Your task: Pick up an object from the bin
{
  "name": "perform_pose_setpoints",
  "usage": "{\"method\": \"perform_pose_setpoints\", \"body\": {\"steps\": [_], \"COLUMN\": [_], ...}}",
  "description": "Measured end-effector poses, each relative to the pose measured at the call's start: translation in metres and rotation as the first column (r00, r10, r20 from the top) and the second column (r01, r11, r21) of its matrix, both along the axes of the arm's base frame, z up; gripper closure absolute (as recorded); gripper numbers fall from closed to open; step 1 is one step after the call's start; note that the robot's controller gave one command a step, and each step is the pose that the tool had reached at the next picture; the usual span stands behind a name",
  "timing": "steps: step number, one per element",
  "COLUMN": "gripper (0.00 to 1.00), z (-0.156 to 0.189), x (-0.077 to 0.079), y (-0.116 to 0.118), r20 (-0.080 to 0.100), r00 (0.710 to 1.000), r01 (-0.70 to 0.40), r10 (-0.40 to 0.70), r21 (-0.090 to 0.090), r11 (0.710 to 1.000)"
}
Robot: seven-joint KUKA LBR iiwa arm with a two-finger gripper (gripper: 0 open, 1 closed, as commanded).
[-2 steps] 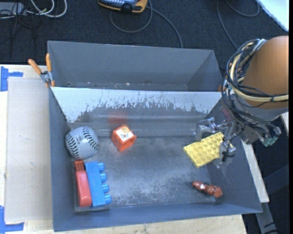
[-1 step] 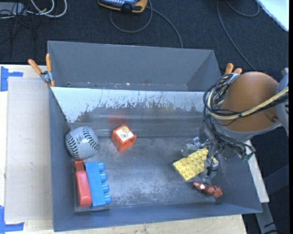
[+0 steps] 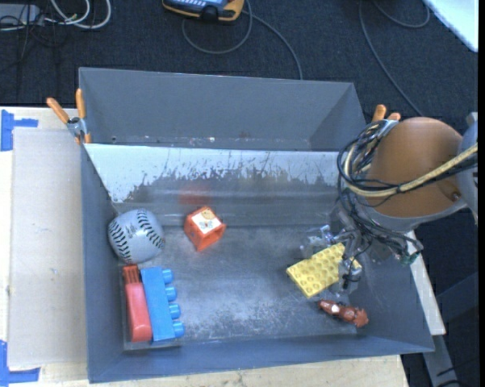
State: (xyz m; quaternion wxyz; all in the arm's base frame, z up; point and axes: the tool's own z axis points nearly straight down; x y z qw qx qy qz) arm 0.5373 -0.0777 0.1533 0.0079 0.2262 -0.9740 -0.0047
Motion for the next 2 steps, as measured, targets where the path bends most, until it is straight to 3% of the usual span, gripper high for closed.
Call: {"method": "perform_pose_setpoints", "body": {"steps": [1,2], "gripper": [1.0,1.0], "z": [0.002,0.042], "x": [0.0,0.012], "y": [0.0,-0.007], "r20": [-0.003,0.007], "r00": [1.0,0.998], "r01": [0.0,0.059], "r10": [0.0,-0.059], "r21": [0.0,-0.001], "r11": [1.0,0.998]}}
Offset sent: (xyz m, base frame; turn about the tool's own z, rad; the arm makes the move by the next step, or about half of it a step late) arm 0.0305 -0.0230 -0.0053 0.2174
